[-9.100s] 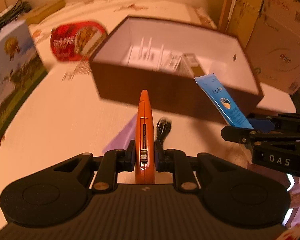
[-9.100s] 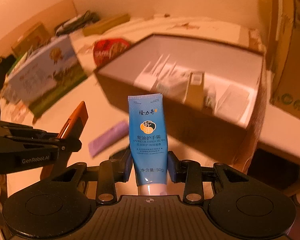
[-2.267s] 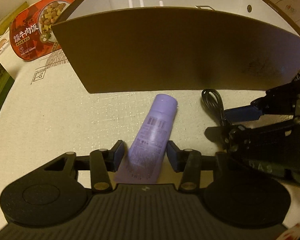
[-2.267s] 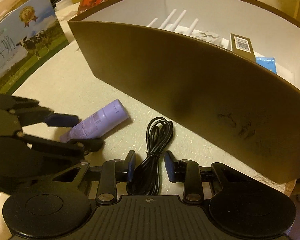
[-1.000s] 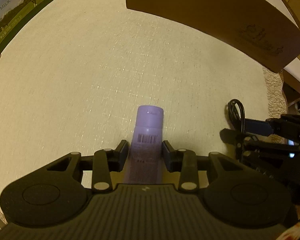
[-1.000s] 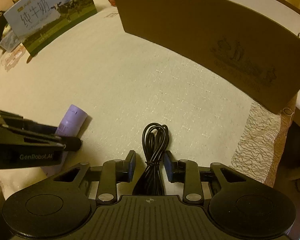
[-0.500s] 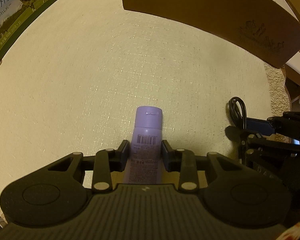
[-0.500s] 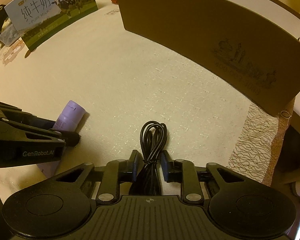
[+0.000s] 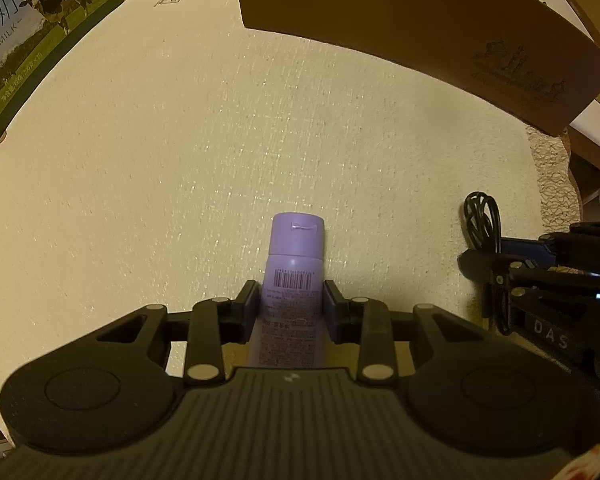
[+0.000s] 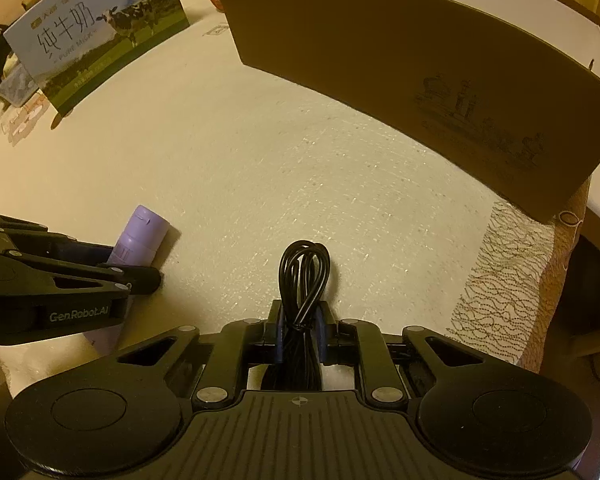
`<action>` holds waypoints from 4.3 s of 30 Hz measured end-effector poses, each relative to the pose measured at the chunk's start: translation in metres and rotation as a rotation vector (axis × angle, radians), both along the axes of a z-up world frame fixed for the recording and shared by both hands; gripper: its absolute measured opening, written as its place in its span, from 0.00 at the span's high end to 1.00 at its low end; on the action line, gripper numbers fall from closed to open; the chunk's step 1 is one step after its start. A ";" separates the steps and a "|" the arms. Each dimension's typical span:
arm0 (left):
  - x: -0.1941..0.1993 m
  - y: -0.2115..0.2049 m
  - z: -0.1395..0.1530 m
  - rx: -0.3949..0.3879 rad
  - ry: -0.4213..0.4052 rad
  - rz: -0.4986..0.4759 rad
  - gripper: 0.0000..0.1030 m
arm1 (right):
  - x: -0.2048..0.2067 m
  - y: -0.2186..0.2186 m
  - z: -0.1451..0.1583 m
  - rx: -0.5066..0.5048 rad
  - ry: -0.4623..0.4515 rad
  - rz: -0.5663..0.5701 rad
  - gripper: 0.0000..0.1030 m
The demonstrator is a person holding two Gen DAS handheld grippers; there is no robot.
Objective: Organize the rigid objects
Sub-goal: 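Carry the purple tube and black cable over the shoebox, then open the left tool to drop the purple tube while right releases the cable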
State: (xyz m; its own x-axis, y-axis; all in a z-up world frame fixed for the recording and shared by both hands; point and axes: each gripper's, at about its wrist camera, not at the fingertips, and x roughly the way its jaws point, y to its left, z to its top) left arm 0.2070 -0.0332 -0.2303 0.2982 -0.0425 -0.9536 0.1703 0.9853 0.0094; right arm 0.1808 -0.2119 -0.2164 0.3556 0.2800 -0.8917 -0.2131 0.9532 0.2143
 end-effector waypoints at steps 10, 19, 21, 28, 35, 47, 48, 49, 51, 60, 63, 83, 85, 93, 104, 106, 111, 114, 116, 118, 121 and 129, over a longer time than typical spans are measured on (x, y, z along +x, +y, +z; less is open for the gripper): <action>-0.002 0.001 0.015 -0.003 -0.034 0.005 0.72 | 0.002 -0.009 0.018 0.034 -0.035 -0.009 0.89; 0.007 0.000 0.045 -0.019 -0.105 0.008 0.72 | 0.003 -0.021 0.046 0.067 -0.108 -0.035 0.89; 0.012 -0.002 0.053 -0.024 -0.127 0.004 0.72 | 0.005 -0.023 0.053 0.070 -0.128 -0.039 0.89; 0.039 -0.015 0.084 -0.037 -0.215 -0.022 0.72 | 0.021 -0.032 0.083 0.085 -0.217 -0.054 0.89; 0.069 -0.029 0.117 -0.056 -0.316 -0.065 0.72 | 0.049 -0.038 0.114 0.118 -0.298 -0.088 0.89; 0.129 -0.064 0.171 -0.093 -0.484 -0.139 0.72 | 0.104 -0.058 0.156 0.145 -0.428 -0.161 0.89; 0.134 -0.066 0.172 -0.097 -0.487 -0.144 0.72 | 0.108 -0.060 0.158 0.143 -0.435 -0.167 0.89; 0.138 -0.067 0.173 -0.100 -0.488 -0.148 0.72 | 0.112 -0.061 0.159 0.140 -0.438 -0.174 0.89; 0.148 -0.072 0.176 -0.098 -0.495 -0.156 0.72 | 0.121 -0.066 0.160 0.134 -0.444 -0.188 0.89; 0.179 -0.083 0.173 -0.098 -0.509 -0.168 0.72 | 0.143 -0.075 0.147 0.070 -0.439 -0.218 0.89; 0.187 -0.085 0.165 -0.077 -0.500 -0.171 0.72 | 0.148 -0.076 0.139 0.059 -0.426 -0.231 0.89; 0.215 -0.077 0.107 -0.016 -0.442 -0.147 0.72 | 0.157 -0.079 0.094 0.023 -0.318 -0.247 0.89; 0.217 -0.076 0.102 -0.006 -0.419 -0.144 0.73 | 0.158 -0.078 0.094 0.023 -0.315 -0.246 0.89; 0.217 -0.072 0.099 0.005 -0.397 -0.145 0.71 | 0.159 -0.077 0.091 0.034 -0.299 -0.248 0.89; 0.211 -0.064 0.109 -0.033 -0.394 -0.113 0.66 | 0.164 -0.079 0.086 0.051 -0.270 -0.265 0.89; 0.210 -0.062 0.109 -0.039 -0.386 -0.111 0.65 | 0.164 -0.080 0.087 0.054 -0.276 -0.270 0.89; 0.208 -0.061 0.109 -0.048 -0.376 -0.109 0.60 | 0.165 -0.078 0.089 0.051 -0.299 -0.289 0.88; 0.206 -0.062 0.108 -0.050 -0.371 -0.113 0.57 | 0.164 -0.077 0.092 0.039 -0.326 -0.299 0.66; 0.204 -0.063 0.108 -0.049 -0.369 -0.117 0.54 | 0.161 -0.076 0.095 0.031 -0.352 -0.299 0.36; 0.203 -0.063 0.108 -0.051 -0.369 -0.120 0.52 | 0.160 -0.075 0.096 0.027 -0.362 -0.287 0.35; 0.201 -0.063 0.107 -0.051 -0.368 -0.120 0.49 | 0.158 -0.075 0.094 0.030 -0.346 -0.286 0.35; 0.197 -0.064 0.109 -0.060 -0.365 -0.124 0.49 | 0.156 -0.077 0.092 0.021 -0.325 -0.294 0.35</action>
